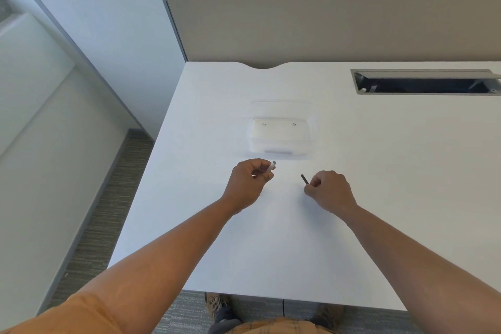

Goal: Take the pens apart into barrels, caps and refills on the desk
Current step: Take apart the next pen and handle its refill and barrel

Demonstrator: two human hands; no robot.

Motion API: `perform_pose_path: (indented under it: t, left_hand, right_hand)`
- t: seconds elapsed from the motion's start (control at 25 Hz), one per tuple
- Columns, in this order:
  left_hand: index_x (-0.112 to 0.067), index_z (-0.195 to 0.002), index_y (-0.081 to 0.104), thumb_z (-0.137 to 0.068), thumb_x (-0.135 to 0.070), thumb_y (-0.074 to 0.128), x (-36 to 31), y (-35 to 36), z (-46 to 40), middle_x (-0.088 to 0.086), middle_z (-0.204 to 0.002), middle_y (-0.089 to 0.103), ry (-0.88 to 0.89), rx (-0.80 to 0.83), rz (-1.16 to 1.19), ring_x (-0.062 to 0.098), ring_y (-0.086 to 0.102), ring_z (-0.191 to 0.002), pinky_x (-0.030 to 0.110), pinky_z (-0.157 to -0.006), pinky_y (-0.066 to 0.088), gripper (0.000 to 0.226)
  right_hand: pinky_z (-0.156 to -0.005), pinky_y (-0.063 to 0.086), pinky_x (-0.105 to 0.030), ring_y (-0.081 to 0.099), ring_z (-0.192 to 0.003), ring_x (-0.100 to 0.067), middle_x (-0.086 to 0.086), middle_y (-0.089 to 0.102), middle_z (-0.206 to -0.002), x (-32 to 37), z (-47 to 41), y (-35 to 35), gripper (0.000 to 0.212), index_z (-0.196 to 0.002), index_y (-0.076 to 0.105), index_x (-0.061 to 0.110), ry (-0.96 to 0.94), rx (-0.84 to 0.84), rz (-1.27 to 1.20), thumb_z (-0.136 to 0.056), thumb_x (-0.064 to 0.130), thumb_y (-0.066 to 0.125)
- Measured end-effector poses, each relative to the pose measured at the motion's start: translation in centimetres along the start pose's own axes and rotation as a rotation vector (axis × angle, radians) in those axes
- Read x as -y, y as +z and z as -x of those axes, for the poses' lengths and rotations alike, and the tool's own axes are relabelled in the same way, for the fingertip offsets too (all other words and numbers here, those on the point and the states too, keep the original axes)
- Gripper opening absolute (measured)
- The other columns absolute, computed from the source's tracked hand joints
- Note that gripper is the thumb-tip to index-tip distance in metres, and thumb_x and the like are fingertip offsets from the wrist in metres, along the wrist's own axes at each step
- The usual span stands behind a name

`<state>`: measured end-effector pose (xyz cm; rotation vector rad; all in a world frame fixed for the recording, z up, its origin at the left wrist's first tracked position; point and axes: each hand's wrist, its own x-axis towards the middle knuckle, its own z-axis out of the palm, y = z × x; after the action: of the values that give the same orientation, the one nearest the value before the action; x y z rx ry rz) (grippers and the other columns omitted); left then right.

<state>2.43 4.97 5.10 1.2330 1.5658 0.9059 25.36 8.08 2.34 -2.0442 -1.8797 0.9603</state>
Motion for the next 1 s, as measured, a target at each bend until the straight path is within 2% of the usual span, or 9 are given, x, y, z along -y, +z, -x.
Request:
perform_pose_path:
  t: [0.08,0.2,0.32,0.48,0.64,0.72,0.8,0.88,1.0]
  left_hand:
    - [-0.020,-0.104,0.076,-0.094,-0.015,0.070,-0.1,0.2,0.0,-0.010,-0.108,0.075,0.020,-0.006,-0.018,-0.004,0.066,-0.091,0.004,-0.075,0.046,0.013]
    - [-0.017,-0.108,0.075,-0.094,-0.016,0.069,-0.4,0.2,-0.1,-0.007,-0.108,0.074,0.044,-0.027,-0.052,0.004,0.068,-0.096,0.009,-0.081,0.048,0.015]
    - [-0.018,-0.109,0.074,-0.095,-0.014,0.067,-0.5,0.1,-0.2,-0.006,-0.109,0.072,0.100,-0.031,-0.109,0.006,0.066,-0.098,0.008,-0.083,0.046,0.016]
    - [-0.019,-0.114,0.073,-0.098,-0.009,0.061,-0.3,-0.1,-0.3,-0.005,-0.112,0.069,0.151,-0.022,-0.165,0.010,0.063,-0.105,0.014,-0.090,0.044,0.023]
    - [-0.019,-0.116,0.073,-0.099,-0.007,0.058,-0.3,-0.2,-0.4,-0.008,-0.112,0.067,0.182,-0.014,-0.234,0.007,0.061,-0.105,0.000,-0.085,0.039,0.026]
    - [-0.020,-0.117,0.073,-0.099,-0.007,0.058,-0.2,-0.2,-0.3,-0.007,-0.110,0.067,0.197,-0.006,-0.263,0.009,0.061,-0.105,0.000,-0.085,0.038,0.027]
    - [-0.021,-0.119,0.073,-0.099,-0.008,0.057,-0.3,-0.2,-0.3,-0.002,-0.112,0.067,0.205,0.013,-0.293,0.014,0.061,-0.107,0.010,-0.091,0.043,0.028]
    - [-0.021,-0.121,0.072,-0.100,-0.009,0.056,-0.4,-0.2,-0.4,0.002,-0.110,0.067,0.215,0.022,-0.338,0.019,0.061,-0.108,0.028,-0.095,0.049,0.029]
    - [-0.023,-0.123,0.071,-0.100,-0.011,0.054,-0.6,-0.3,-0.4,0.003,-0.104,0.065,0.273,0.008,-0.445,0.024,0.057,-0.103,0.041,-0.089,0.050,0.031]
  right_hand:
    - [-0.053,0.044,-0.027,0.059,-0.061,-0.016,0.005,0.067,-0.065,0.8,0.0,-0.7,0.011,-0.070,0.066,0.019,-0.073,-0.035,-0.099,-0.078,0.023,0.071]
    - [-0.050,0.041,-0.015,0.051,-0.052,-0.006,0.011,0.064,-0.059,2.3,0.6,-1.8,0.012,-0.070,0.067,0.024,-0.219,-0.080,-0.294,-0.079,0.021,0.074]
    - [-0.056,0.044,-0.011,0.054,-0.055,-0.001,0.017,0.066,-0.063,3.6,1.2,-2.6,0.012,-0.077,0.071,0.028,-0.321,-0.068,-0.482,-0.081,0.019,0.077]
    - [-0.061,0.045,-0.010,0.059,-0.059,0.001,0.019,0.071,-0.068,4.1,1.7,-2.8,0.013,-0.083,0.077,0.026,-0.375,-0.027,-0.526,-0.085,0.014,0.077]
    - [-0.061,0.045,-0.011,0.058,-0.059,0.000,0.019,0.070,-0.067,4.2,1.8,-2.8,0.017,-0.081,0.076,0.026,-0.398,-0.029,-0.526,-0.087,0.011,0.075]
    - [-0.060,0.045,-0.011,0.057,-0.058,0.001,0.019,0.070,-0.066,4.3,1.8,-2.9,0.017,-0.080,0.076,0.026,-0.410,-0.040,-0.511,-0.087,0.010,0.075]
    - [-0.058,0.043,-0.009,0.055,-0.056,0.002,0.021,0.069,-0.065,4.3,1.8,-2.9,0.018,-0.079,0.075,0.027,-0.411,-0.048,-0.470,-0.087,0.011,0.074]
    - [-0.057,0.042,-0.008,0.055,-0.056,0.001,0.021,0.068,-0.065,4.3,1.6,-2.8,0.018,-0.081,0.075,0.027,-0.416,-0.070,-0.406,-0.087,0.010,0.073]
    - [-0.062,0.041,-0.007,0.058,-0.067,-0.001,0.010,0.068,-0.076,4.4,1.3,-2.7,0.016,-0.092,0.077,0.021,-0.474,-0.149,-0.258,-0.090,0.007,0.071]
